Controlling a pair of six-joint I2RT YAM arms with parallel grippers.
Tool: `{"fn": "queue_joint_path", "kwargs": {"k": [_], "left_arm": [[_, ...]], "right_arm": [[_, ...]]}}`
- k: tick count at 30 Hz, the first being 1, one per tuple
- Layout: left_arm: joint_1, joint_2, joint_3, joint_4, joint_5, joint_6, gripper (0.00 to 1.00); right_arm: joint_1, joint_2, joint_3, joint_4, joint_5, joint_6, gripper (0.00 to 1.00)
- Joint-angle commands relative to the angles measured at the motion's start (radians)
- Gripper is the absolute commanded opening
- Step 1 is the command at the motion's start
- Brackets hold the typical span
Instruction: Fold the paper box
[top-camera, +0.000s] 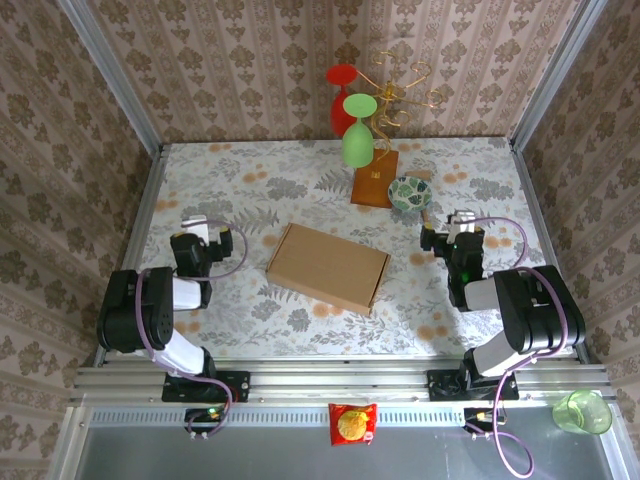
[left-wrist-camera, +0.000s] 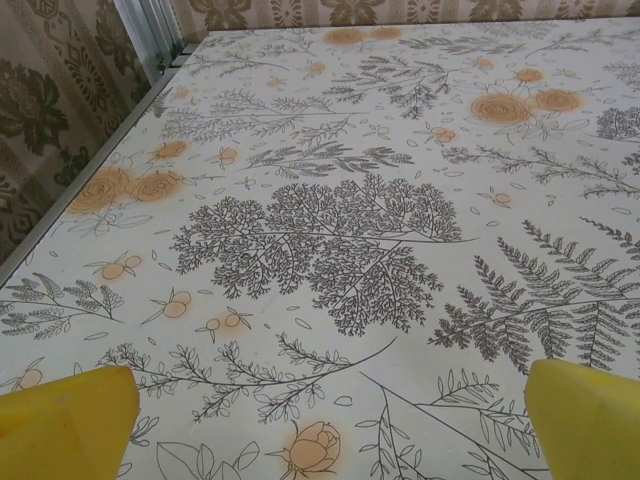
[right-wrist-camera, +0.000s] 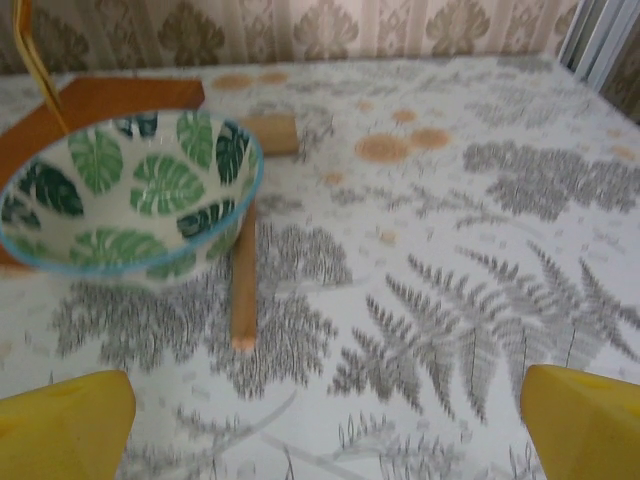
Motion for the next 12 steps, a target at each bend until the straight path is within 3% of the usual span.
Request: {"fn": "queue_joint_path", "kwargs": {"k": [1,9,12], "left_arm": [[-0.004,-0.005,0.012,0.037,-0.01,0.015,1.0],[-0.005,-0.005,0.014,0.038,-0.012,0.017,1.0],[-0.006,-0.005,0.013,0.039,-0.012,0.016,1.0]], "right_arm": [[0.01,-0.012,0.017,-0.018,0.07,0.006,1.0],[0.023,-0.006,0.047,-0.066,0.107,0.007,1.0],[0.025,-0.01,0.003,0.01,0.112,0.005,1.0]]}}
